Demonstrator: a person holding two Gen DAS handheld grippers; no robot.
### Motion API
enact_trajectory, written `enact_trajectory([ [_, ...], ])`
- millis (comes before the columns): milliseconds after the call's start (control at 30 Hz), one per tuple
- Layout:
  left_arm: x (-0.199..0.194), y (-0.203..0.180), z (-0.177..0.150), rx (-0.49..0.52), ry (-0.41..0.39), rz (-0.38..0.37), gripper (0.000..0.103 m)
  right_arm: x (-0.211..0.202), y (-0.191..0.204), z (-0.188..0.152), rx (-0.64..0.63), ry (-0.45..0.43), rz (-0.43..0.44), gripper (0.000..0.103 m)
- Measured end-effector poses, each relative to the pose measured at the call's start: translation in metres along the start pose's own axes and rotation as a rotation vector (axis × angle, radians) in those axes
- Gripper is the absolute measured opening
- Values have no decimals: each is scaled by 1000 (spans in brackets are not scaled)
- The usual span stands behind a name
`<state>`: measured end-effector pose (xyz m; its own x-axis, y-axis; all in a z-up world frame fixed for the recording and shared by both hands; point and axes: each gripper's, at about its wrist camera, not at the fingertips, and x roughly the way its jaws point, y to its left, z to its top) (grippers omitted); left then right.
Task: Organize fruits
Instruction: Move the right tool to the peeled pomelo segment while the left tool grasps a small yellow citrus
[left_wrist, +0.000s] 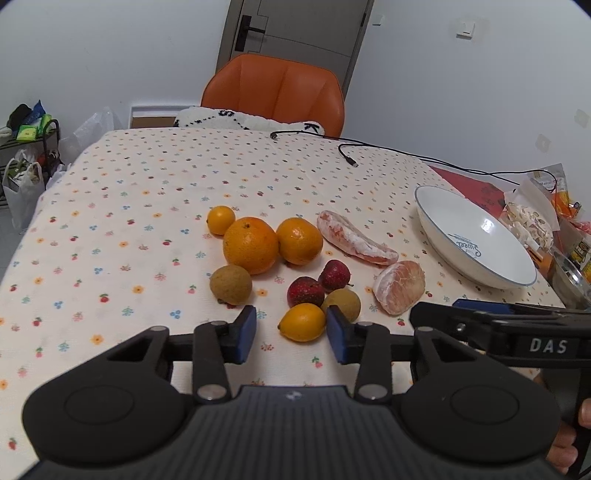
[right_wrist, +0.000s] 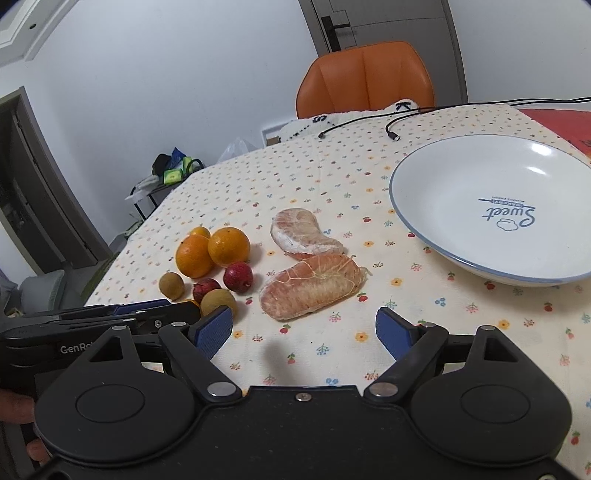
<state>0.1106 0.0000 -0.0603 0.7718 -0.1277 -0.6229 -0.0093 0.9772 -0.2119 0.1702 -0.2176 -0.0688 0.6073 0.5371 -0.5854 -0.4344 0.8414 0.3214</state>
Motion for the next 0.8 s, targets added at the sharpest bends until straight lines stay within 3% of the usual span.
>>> enact_trajectory([
  [233,8,-2,2,12,-4,5,40,10,-2,5,-28,-19,-15,86],
  [400,8,-3,0,34,-10,6,34,19,4,8,-72,-21,-26,86],
  [500,7,0,0,28,-12,0,24,24,7,10,-93,-22,-34,86],
  [800,-1,7,1,1,-17,-23,24,32,16,10,-157,-30,-52,86],
])
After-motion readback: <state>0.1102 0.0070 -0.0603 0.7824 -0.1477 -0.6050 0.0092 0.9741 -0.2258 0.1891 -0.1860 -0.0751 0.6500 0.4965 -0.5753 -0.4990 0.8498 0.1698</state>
